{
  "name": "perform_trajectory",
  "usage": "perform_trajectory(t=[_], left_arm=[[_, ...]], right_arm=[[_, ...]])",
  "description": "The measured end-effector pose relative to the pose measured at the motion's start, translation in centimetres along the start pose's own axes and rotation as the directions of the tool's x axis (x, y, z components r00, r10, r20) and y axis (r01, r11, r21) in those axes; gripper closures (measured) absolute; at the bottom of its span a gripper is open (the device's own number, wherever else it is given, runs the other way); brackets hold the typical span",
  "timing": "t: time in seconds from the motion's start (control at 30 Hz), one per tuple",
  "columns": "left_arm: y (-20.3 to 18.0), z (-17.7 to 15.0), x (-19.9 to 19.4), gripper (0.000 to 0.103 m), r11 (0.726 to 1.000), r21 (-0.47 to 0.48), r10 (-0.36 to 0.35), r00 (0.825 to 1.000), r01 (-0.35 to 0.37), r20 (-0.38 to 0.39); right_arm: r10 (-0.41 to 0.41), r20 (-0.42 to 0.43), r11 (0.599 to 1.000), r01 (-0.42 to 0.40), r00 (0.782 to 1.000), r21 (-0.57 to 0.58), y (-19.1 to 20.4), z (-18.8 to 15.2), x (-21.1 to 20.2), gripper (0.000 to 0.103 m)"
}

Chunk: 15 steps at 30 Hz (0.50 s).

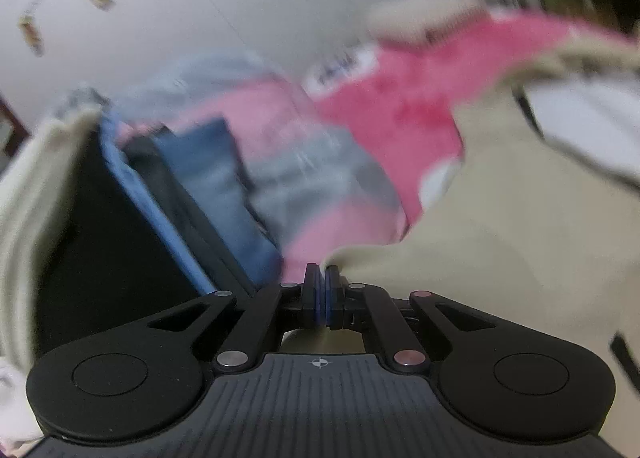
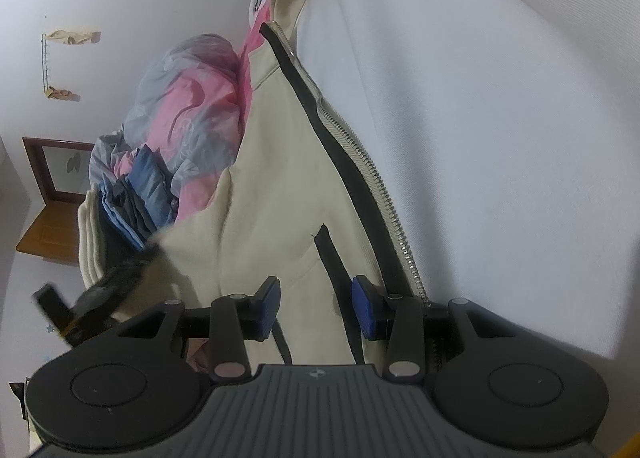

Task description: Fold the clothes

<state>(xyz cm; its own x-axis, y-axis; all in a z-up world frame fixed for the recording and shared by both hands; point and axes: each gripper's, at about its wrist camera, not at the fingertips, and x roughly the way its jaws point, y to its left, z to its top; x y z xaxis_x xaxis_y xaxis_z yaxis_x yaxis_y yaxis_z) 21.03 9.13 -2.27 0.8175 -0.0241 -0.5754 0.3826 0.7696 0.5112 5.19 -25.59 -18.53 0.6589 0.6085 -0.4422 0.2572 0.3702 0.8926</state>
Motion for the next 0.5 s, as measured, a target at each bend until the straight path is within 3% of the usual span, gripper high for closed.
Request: perform_trajectory(t=[0.07, 0.17, 0.3, 0.4, 0.5], left_arm=[[0.2, -0.2, -0.3, 0.101, 0.999, -0.011, 0.045, 0.998, -0.044, 0.034], [0.0, -2.0, 2.9, 0.100, 0.997, 0.000, 0.074, 0.995, -0.074, -0.067], [-0.9, -4.0, 5.7, 0.094, 0.993, 0.059, 0.113, 0.983, -0.105, -0.145], [0.8, -2.8, 5.2, 0.086, 0.998, -0.022, 0.054, 0.985, -0.058, -0.167], [2.5, -1.6, 4.6, 0.085, 0.995, -0.103, -0.007, 0.983, -0.012, -0.184]], right_arm=[[0.001, 0.000, 1.000, -0.001, 1.000, 0.000, -0.1, 0.0, 0.0, 0.061], [0.001, 0.000, 1.000, -0.001, 1.000, -0.002, -0.1, 0.0, -0.1, 0.061], [0.000, 0.001, 1.000, 0.000, 1.000, -0.007, 0.0, 0.0, -0.1, 0.061], [0.000, 0.000, 1.000, 0.000, 1.000, -0.006, 0.0, 0.1, 0.0, 0.061], [0.000, 0.000, 1.000, 0.000, 1.000, -0.004, 0.0, 0.1, 0.0, 0.061]])
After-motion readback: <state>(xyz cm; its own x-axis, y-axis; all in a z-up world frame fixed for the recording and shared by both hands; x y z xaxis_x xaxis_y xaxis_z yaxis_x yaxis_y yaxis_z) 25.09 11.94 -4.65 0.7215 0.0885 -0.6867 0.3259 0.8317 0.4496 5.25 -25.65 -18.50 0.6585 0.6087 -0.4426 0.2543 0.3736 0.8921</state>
